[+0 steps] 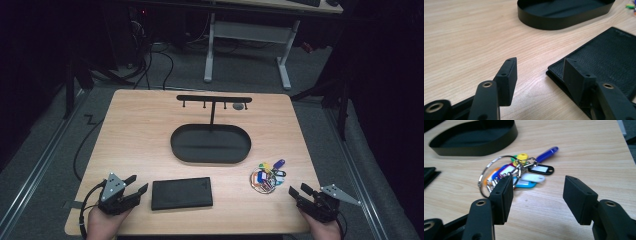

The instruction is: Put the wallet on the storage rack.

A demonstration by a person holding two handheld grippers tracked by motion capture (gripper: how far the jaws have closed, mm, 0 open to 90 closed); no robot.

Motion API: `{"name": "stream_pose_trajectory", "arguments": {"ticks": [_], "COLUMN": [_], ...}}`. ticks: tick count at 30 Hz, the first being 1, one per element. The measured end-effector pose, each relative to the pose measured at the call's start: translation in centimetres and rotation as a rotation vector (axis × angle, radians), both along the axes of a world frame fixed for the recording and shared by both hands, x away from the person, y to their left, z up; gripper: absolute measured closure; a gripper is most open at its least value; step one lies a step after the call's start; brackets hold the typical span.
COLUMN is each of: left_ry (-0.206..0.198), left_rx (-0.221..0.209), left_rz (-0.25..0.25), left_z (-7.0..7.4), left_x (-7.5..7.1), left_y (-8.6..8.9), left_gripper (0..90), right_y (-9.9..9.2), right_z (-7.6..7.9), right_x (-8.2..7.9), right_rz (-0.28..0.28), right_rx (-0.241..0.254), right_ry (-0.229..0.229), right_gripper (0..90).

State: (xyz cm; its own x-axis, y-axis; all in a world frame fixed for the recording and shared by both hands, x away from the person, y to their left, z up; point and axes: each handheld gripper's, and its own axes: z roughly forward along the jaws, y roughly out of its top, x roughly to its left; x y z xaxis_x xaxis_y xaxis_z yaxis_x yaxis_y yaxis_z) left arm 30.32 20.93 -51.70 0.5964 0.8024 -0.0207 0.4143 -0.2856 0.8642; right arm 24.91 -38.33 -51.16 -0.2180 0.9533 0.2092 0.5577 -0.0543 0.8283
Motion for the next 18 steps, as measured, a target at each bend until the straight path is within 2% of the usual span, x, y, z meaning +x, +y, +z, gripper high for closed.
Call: {"name": "stream_pose_trajectory", "arguments": {"ticks": [5,7,13,14,15,16,17,18], "left_ry": [-0.018,-0.031,-0.020,-0.019,-0.012,-0.012,-0.005,0.000], "left_rx": [0.001,0.034,0.044,0.041,0.050,0.050,0.051,0.040], "left_rz": [-0.025,-0.041,-0.065,-0.073,-0.092,-0.092,-0.098,-0.107], "left_z": [0.2,0.3,0.2,0.2,0.3,0.3,0.4,0.5], "left_x": [-0.3,-0.4,-0.8,-0.9,-1.1,-1.1,-1.2,-1.3], "left_y": [-0.4,-0.7,-0.6,-0.6,-0.6,-0.6,-0.7,-0.8], "left_gripper": [44.9,45.1,49.3,52.9,64.8,69.2,69.2,74.2], "right_y": [0.2,0.3,0.5,0.6,0.8,0.8,0.9,1.0], "right_z": [0.1,0.2,0.4,0.4,0.4,0.4,0.4,0.4], "right_x": [0.0,-0.1,0.0,0.0,0.2,0.2,0.3,0.4], "right_rz": [-0.012,-0.012,-0.020,-0.019,-0.015,-0.015,-0.012,-0.007], "right_rx": [-0.028,-0.035,-0.047,-0.043,-0.051,-0.051,-0.053,-0.052], "right_ry": [-0.005,-0.013,-0.029,-0.029,-0.033,-0.033,-0.033,-0.032], "right_gripper": [42.7,42.9,44.2,44.3,44.5,44.5,44.5,44.5]}}
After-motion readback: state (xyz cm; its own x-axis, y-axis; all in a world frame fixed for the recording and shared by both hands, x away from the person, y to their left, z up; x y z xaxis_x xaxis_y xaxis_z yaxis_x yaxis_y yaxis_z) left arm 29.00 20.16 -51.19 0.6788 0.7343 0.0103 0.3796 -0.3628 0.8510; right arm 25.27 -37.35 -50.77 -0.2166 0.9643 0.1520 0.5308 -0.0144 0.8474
